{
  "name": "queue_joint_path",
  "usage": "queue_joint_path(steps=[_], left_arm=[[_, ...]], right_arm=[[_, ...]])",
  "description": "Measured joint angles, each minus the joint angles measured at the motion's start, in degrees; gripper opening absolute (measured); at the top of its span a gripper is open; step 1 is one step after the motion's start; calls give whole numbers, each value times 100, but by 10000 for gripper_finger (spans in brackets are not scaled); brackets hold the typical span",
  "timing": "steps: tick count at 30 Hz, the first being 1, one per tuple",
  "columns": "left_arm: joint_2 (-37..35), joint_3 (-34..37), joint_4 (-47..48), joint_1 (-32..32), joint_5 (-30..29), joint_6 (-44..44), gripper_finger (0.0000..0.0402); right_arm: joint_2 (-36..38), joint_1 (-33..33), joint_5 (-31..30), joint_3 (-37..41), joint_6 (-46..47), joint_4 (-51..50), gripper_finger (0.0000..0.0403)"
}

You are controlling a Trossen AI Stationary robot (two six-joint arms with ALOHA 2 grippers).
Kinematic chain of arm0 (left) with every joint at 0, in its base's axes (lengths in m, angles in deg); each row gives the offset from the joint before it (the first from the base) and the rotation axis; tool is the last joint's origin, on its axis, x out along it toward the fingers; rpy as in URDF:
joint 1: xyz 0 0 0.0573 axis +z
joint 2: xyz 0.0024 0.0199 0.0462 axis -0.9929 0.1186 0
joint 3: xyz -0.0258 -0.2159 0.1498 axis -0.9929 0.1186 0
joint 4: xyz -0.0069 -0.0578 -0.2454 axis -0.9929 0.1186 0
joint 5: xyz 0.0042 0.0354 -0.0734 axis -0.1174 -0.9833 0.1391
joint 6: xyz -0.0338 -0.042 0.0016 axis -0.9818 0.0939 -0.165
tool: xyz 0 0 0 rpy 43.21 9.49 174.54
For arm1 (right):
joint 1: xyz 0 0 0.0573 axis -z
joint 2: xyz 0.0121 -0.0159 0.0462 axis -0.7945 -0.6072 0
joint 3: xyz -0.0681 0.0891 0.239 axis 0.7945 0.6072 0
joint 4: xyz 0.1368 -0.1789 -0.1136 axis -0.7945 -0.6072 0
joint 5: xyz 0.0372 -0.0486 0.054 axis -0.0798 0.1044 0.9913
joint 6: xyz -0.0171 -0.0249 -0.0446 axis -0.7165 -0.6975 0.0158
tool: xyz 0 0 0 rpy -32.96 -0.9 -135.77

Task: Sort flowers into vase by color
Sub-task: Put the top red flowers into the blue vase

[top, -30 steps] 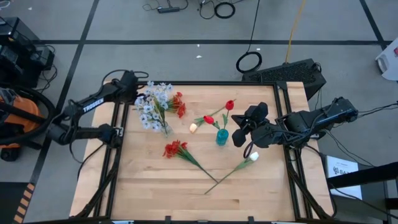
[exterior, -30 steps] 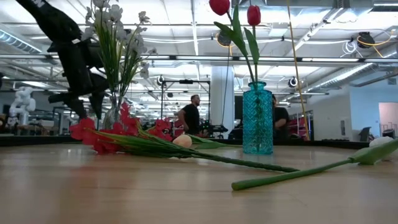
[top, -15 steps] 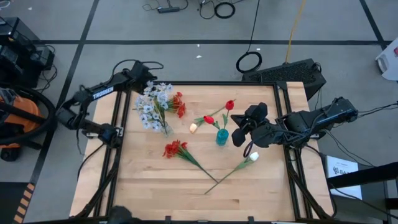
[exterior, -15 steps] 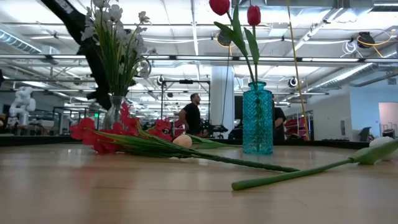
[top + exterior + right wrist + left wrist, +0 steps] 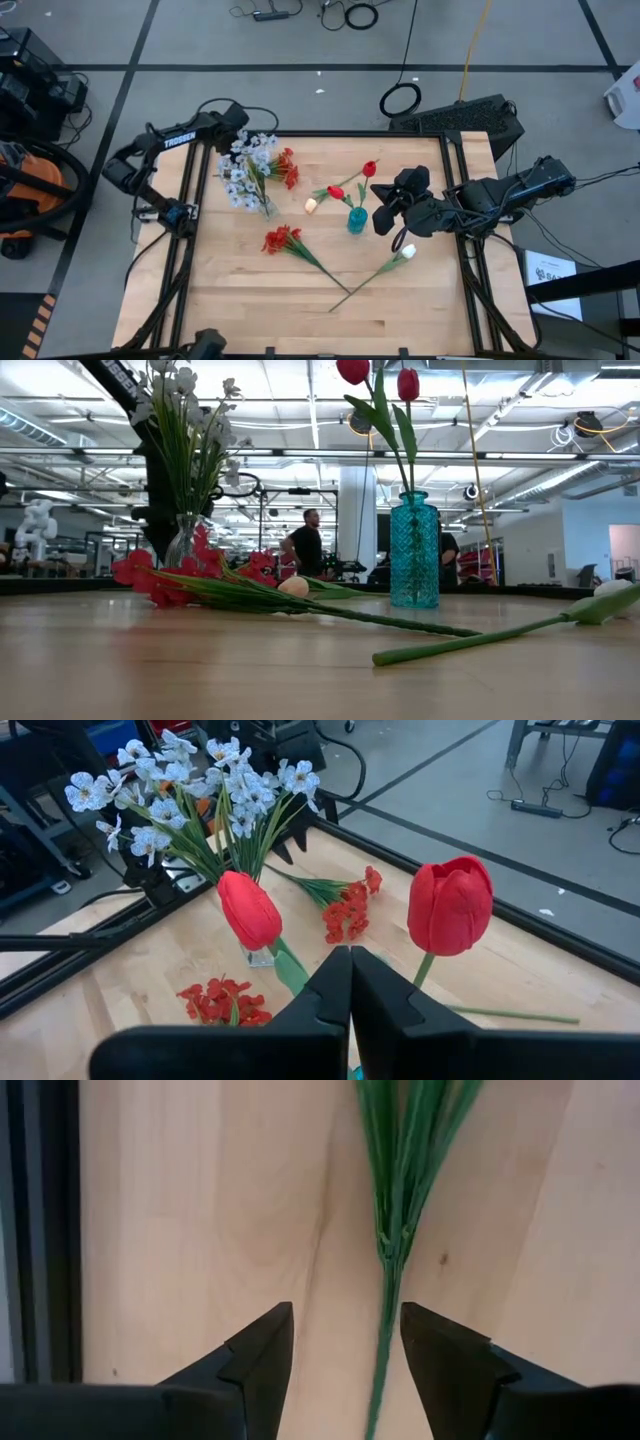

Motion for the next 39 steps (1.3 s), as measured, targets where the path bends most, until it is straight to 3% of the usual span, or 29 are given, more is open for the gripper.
queue_joint_path(steps=[20,24,30,39], left_arm=[[1028,9,86,-359,36,93,188],[1127,-9,-32,-368,-30,-89,143],[1147,-7,-82,-368,-138,-88,19],[879,-93,268,-291,-187,-87,4]], right_arm=[[-4,2,-50,0,-4,-9,0],[-19,1,-51,0,-4,-9,0],[-118,2,-42,0,-9,-19,0],[-219,29,-4,0,-19,-79,0]])
